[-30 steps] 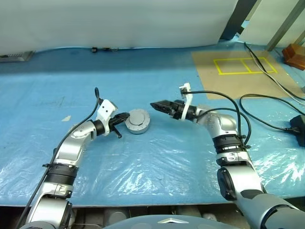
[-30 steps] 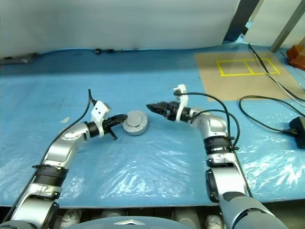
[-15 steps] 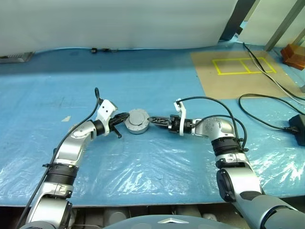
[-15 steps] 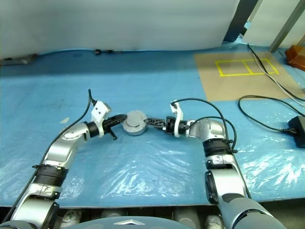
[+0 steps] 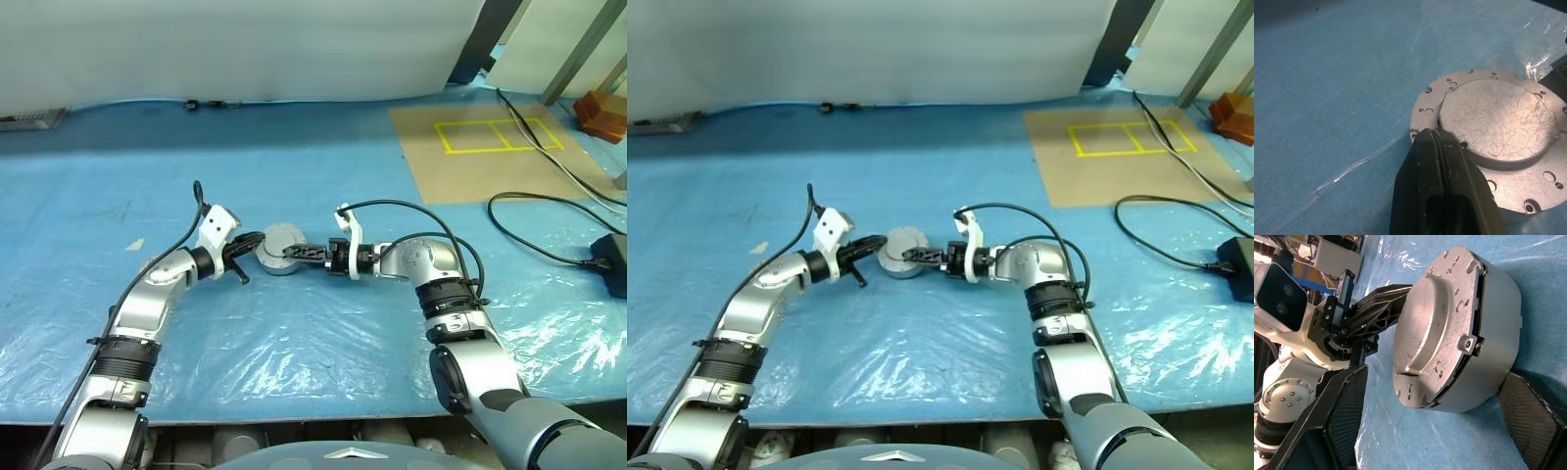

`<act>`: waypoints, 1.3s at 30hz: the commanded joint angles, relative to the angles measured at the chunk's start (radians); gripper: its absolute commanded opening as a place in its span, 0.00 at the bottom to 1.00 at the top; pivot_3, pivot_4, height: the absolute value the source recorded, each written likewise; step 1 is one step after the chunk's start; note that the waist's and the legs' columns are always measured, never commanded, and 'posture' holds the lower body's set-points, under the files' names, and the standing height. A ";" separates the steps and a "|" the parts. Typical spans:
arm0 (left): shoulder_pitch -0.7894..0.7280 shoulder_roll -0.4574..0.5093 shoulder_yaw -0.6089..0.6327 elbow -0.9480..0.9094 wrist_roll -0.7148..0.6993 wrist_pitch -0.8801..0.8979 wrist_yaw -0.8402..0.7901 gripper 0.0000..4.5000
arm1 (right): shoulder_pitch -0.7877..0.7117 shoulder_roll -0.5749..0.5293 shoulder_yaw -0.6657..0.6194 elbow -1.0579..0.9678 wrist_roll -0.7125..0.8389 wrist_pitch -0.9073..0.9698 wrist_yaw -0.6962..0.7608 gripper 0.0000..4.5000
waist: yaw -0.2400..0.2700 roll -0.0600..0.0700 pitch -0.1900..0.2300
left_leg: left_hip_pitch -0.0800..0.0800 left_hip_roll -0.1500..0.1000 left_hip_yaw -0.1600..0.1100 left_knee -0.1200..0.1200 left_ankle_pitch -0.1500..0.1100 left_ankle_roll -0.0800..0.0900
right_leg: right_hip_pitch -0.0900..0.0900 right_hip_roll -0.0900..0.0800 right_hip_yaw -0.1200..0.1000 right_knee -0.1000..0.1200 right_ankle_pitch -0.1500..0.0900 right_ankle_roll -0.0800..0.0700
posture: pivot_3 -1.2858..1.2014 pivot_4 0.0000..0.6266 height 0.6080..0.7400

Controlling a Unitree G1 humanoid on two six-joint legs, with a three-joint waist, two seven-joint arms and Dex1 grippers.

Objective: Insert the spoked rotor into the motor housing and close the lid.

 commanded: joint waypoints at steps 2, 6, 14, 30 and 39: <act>0.018 -0.006 -0.027 0.006 0.008 0.005 -0.010 0.00 | 0.005 0.012 -0.053 -0.005 0.052 0.051 -0.002 0.94 | 0.001 0.000 0.000 | 0.000 0.000 0.000 0.000 0.000 0.000 | 0.000 0.000 0.000 0.000 0.000 0.000 | 0.52 0.24 1.00; 0.011 -0.005 -0.029 0.019 0.012 0.000 -0.012 0.00 | -0.002 0.024 -0.100 -0.018 0.087 0.068 0.003 0.75 | 0.003 0.000 0.000 | -0.001 0.000 0.000 0.000 0.000 0.000 | 0.000 0.000 -0.001 -0.001 0.002 0.003 | 0.52 0.24 1.00; 0.006 -0.011 -0.031 0.022 0.011 -0.003 -0.012 0.00 | 0.014 0.035 -0.078 -0.031 0.076 0.058 0.011 0.27 | 0.007 0.000 0.000 | -0.002 0.000 0.000 0.000 0.000 0.000 | 0.000 0.000 -0.001 -0.001 0.002 0.003 | 0.52 0.24 1.00; 0.043 0.029 0.178 -0.305 -0.302 0.221 -0.030 0.00 | 0.013 0.032 -0.088 0.049 0.028 -0.008 -0.035 0.27 | 0.003 -0.002 0.002 | -0.002 0.001 0.000 0.002 0.000 0.000 | -0.001 0.000 -0.002 0.001 0.000 0.000 | 0.52 0.24 1.00; 0.072 0.092 0.269 -0.333 -0.380 0.310 0.021 0.00 | 0.008 0.031 -0.090 0.101 0.026 -0.021 -0.038 0.27 | 0.003 -0.001 0.003 | -0.002 0.001 0.000 0.002 0.000 0.000 | -0.001 0.000 -0.002 0.002 0.000 0.000 | 0.52 0.24 1.00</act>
